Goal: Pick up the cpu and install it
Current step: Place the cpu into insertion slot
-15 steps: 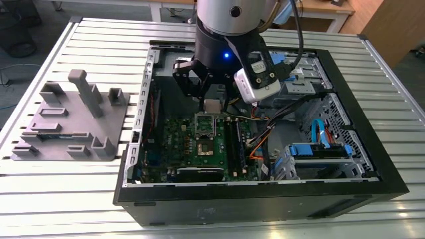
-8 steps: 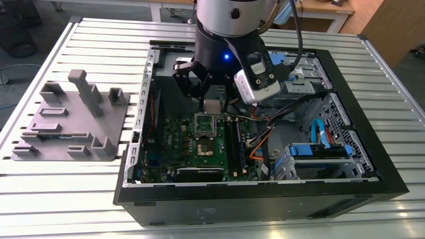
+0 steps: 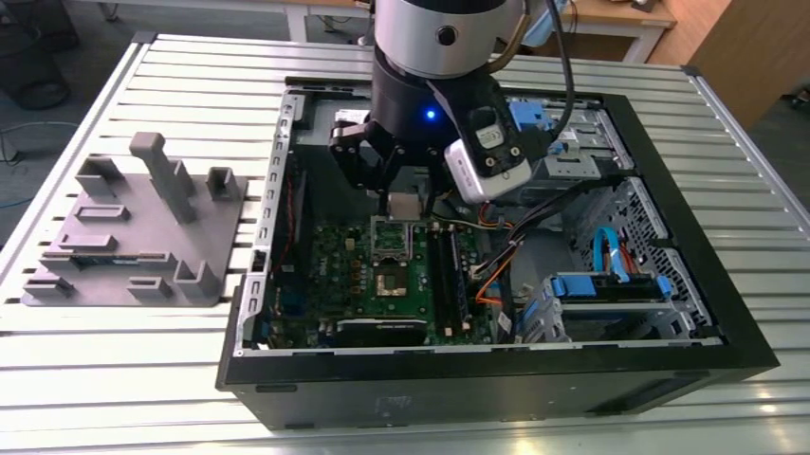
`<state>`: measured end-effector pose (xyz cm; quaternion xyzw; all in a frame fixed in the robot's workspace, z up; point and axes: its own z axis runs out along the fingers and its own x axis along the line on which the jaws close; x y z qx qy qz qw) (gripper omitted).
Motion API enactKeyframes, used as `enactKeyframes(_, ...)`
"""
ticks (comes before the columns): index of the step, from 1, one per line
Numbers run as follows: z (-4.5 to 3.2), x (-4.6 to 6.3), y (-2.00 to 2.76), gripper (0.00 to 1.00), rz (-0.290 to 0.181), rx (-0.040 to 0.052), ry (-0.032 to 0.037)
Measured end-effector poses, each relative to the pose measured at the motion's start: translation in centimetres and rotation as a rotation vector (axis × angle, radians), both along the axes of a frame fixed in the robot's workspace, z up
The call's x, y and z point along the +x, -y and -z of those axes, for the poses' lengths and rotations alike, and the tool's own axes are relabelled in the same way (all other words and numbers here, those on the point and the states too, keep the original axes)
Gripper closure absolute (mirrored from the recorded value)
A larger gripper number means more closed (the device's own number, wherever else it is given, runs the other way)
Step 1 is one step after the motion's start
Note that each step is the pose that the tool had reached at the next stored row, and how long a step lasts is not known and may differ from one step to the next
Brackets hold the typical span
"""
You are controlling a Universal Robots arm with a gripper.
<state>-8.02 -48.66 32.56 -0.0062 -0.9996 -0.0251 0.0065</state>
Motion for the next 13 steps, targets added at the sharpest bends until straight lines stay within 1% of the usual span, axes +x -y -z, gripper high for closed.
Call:
enactKeyframes(6,0.05,0.00,0.00,0.53,0.000,0.0002,0.0001)
enactKeyframes(11,0.42,0.00,0.00,0.53,0.000,0.0001,0.0001)
enactKeyframes(13,0.45,0.00,0.00,0.53,0.000,-0.0001,-0.0001)
